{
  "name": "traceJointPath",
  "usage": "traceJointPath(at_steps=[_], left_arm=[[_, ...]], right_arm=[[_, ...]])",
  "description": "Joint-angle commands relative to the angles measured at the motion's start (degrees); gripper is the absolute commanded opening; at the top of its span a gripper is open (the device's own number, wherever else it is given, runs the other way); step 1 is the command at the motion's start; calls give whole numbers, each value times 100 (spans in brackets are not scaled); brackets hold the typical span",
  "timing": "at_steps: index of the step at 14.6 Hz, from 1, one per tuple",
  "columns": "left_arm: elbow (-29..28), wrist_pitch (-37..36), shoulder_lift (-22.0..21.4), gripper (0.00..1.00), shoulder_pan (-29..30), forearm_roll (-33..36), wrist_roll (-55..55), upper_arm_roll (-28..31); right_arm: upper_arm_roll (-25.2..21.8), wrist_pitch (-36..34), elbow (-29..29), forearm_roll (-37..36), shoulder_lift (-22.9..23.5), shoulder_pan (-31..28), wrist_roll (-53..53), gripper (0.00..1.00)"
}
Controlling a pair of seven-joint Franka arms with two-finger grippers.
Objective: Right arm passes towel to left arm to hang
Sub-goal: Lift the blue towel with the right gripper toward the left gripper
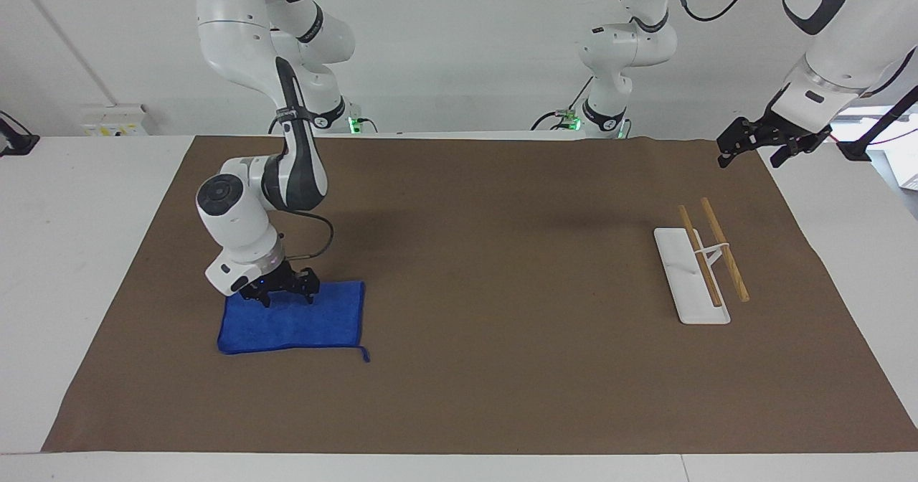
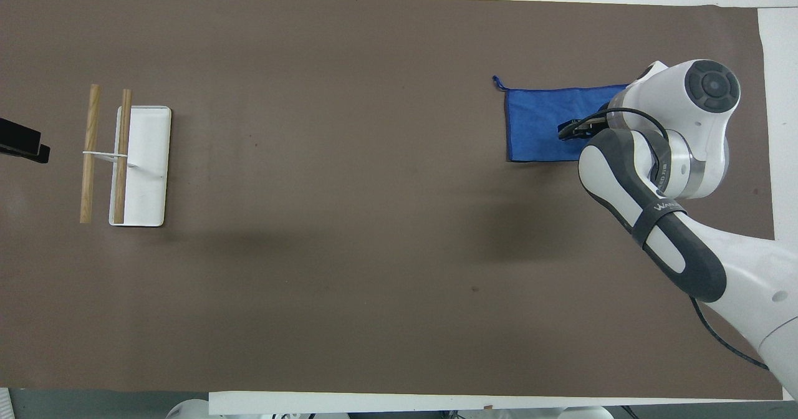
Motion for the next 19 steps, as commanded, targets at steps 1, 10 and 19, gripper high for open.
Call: traceJointPath(at_steps=[1, 10, 19], left_arm=[[-82, -39, -114, 100, 7, -66, 77, 25], [-82, -30, -114, 100, 7, -66, 77, 25], [-413, -822, -341, 100, 24, 13, -429, 42]], right_arm=[[26, 16, -119, 66, -31, -42, -188, 56], [61, -1095, 510, 66, -135, 28, -136, 0], [1343, -3201, 2394, 2312, -461, 46, 3910, 0]])
